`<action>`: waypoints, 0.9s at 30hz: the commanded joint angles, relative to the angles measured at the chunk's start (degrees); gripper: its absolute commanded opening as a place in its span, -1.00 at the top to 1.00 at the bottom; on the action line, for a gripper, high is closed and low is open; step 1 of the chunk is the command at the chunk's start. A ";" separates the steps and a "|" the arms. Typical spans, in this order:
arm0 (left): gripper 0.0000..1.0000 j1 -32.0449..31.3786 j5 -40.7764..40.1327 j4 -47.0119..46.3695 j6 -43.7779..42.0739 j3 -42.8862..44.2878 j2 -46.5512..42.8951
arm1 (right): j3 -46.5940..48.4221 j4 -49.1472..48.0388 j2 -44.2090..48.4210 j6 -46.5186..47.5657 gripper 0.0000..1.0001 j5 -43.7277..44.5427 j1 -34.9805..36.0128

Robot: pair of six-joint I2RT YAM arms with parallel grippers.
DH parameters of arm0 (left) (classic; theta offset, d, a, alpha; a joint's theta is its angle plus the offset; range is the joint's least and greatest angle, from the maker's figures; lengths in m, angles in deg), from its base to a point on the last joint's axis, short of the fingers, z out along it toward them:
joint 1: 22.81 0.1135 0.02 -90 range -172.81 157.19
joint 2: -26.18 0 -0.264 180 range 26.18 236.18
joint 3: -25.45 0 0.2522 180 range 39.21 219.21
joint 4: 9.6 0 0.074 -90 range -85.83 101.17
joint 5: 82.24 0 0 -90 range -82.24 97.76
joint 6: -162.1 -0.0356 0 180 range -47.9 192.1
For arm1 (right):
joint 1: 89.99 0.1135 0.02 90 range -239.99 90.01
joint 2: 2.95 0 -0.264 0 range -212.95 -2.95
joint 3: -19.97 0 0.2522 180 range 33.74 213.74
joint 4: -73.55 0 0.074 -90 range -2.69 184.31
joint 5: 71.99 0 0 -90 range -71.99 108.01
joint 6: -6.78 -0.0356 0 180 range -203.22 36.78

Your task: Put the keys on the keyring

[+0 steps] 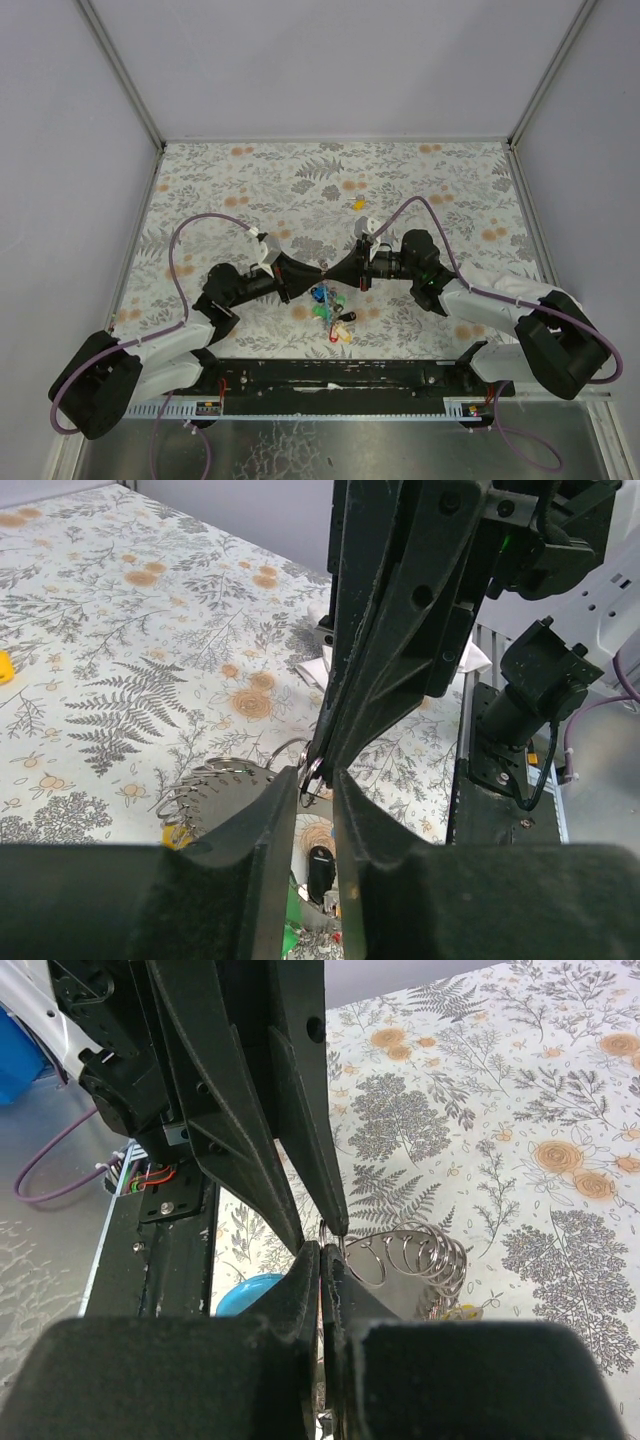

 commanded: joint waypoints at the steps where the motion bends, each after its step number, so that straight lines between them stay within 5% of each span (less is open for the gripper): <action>1: 0.69 0.44 2.75 -4.14 -0.97 1.65 -0.51 | 0.40 -4.02 -0.10 -0.92 1.00 -2.56 0.44; 5: 1.00 0.44 3.21 -1.26 -1.63 1.72 -2.22 | 0.55 -2.04 0.95 -0.15 1.00 -1.00 0.44; 13: 1.00 0.34 0.64 12.49 -5.26 4.09 -8.17 | 1.60 5.94 3.69 2.02 0.91 2.65 0.43; 15: 1.00 0.31 0.55 15.60 -5.57 5.80 -7.71 | 1.78 7.07 3.92 2.36 0.82 2.40 0.44; 19: 1.00 -0.70 -2.05 23.29 -5.88 9.64 -7.41 | 4.57 15.44 5.19 7.26 0.34 2.13 0.44; 27: 1.00 -9.34 -20.68 45.32 -6.36 19.57 -8.77 | 12.70 29.51 7.96 19.62 0.01 5.73 0.11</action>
